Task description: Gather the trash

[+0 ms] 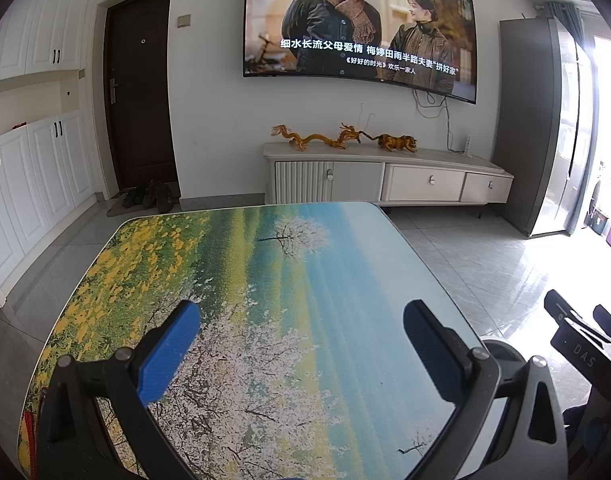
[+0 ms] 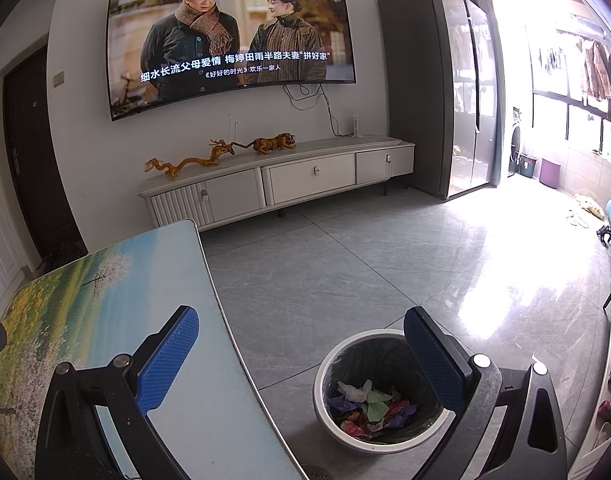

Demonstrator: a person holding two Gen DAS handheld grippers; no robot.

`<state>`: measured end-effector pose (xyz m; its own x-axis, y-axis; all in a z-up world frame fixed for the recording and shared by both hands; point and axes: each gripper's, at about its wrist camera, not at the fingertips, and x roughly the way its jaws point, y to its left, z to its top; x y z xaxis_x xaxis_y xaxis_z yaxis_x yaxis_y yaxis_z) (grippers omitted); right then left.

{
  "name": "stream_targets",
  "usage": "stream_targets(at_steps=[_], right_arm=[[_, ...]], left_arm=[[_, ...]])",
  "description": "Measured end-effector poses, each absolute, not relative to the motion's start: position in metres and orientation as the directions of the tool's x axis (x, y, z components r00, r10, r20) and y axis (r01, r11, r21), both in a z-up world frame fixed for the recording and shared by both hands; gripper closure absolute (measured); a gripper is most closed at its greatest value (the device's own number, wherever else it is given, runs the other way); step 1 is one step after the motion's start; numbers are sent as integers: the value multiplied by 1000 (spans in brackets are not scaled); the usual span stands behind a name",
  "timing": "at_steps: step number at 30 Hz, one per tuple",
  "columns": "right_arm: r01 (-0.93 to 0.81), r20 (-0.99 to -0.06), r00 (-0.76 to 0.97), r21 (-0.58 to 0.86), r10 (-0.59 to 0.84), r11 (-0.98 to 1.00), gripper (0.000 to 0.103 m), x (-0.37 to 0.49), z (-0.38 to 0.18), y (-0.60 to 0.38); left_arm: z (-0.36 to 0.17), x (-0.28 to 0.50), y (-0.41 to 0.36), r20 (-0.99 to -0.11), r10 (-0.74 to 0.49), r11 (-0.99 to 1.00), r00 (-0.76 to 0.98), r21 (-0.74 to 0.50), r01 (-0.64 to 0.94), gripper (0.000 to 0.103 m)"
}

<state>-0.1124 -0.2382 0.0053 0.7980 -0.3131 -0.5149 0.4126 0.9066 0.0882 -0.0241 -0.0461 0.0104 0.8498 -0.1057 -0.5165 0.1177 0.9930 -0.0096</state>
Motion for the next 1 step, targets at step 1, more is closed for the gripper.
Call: stream_targets(at_steps=[1], right_arm=[[412,-514,799,87,-313,907,0,-112,6,-238]], left_arm=[[10,-24,-46,-516,-105,993,850,-10,117,1]])
